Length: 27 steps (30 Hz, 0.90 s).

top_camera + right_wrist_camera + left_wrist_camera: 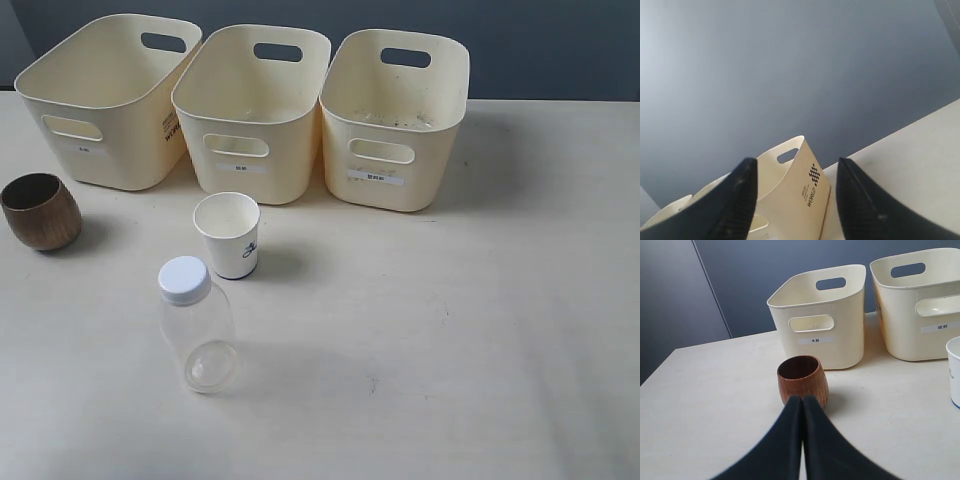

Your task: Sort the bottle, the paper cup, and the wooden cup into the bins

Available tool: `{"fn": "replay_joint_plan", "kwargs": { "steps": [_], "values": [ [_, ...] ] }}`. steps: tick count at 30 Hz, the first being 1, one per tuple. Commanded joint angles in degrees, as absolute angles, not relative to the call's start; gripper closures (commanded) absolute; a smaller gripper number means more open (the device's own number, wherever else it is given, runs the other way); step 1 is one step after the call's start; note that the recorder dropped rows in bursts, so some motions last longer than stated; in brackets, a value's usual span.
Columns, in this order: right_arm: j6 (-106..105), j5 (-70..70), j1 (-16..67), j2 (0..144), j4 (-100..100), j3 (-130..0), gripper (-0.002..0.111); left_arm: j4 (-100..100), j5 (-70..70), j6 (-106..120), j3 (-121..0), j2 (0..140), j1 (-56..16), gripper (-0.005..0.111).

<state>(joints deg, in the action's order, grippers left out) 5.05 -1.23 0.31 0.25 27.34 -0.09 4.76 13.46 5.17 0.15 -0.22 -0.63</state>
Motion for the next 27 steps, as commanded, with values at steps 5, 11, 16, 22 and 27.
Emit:
{"fn": "replay_joint_plan", "kwargs": {
  "steps": [5,11,16,22,27],
  "values": [
    [5.08,-2.39,0.09,0.0,30.34,0.0,0.061,4.53,13.29,5.08,0.0,0.0,-0.83,0.107],
    [5.08,-1.72,0.09,0.0,30.34,0.0,0.061,4.53,13.29,5.08,0.0,0.0,-0.83,0.107],
    [5.08,-0.38,0.09,0.0,30.34,0.0,0.061,4.53,13.29,5.08,0.0,0.0,-0.83,0.107],
    [5.08,-1.74,0.09,0.0,30.34,0.0,0.061,4.53,13.29,5.08,0.0,0.0,-0.83,0.107],
    [5.08,-2.73,0.09,0.0,30.34,0.0,0.061,4.53,13.29,5.08,0.0,0.0,-0.83,0.107]
  ]
}}
